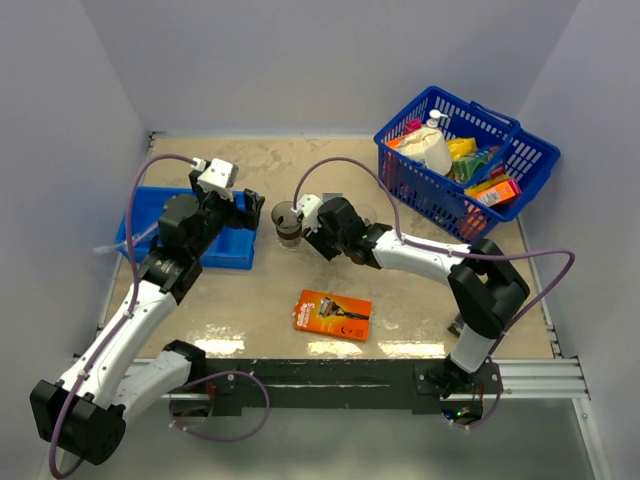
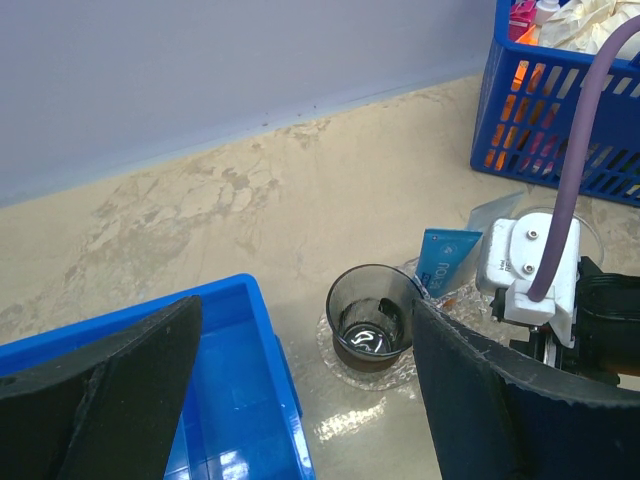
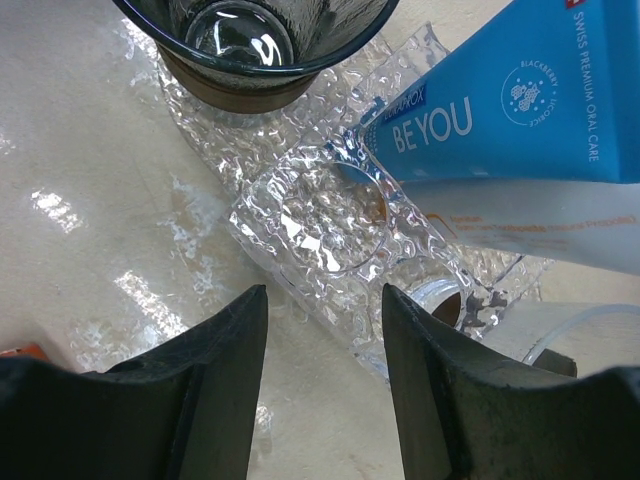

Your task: Prepare toiletry sets of a toothbrush and toothpaste on the tray

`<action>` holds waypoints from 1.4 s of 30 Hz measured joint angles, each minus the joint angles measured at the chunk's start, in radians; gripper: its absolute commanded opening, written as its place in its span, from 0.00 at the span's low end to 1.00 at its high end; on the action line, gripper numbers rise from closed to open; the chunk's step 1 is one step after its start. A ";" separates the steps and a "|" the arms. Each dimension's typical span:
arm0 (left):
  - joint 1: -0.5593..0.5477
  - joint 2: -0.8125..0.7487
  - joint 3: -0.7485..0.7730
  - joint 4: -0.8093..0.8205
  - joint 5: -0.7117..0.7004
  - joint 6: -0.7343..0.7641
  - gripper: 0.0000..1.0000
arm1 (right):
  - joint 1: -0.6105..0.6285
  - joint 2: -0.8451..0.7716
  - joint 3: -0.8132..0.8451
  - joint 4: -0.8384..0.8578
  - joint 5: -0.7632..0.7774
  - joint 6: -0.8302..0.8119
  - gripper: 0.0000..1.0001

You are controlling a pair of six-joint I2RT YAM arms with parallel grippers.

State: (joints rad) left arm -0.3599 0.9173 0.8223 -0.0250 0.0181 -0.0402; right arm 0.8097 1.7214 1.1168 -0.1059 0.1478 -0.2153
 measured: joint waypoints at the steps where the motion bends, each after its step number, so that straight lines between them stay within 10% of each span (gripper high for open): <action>1: 0.000 0.000 0.000 0.000 0.000 0.000 0.89 | 0.000 0.002 0.000 0.000 0.001 -0.002 0.50; 20: 0.000 0.000 0.000 0.000 0.000 0.000 0.89 | 0.002 0.007 0.001 0.016 0.060 0.021 0.39; 42: 0.000 0.008 0.000 0.000 0.003 0.001 0.90 | 0.002 -0.026 0.002 0.021 0.030 0.033 0.65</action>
State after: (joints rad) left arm -0.3595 0.9253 0.8223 -0.0254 0.0212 -0.0391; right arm 0.8116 1.6955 1.1183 -0.0853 0.1780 -0.1825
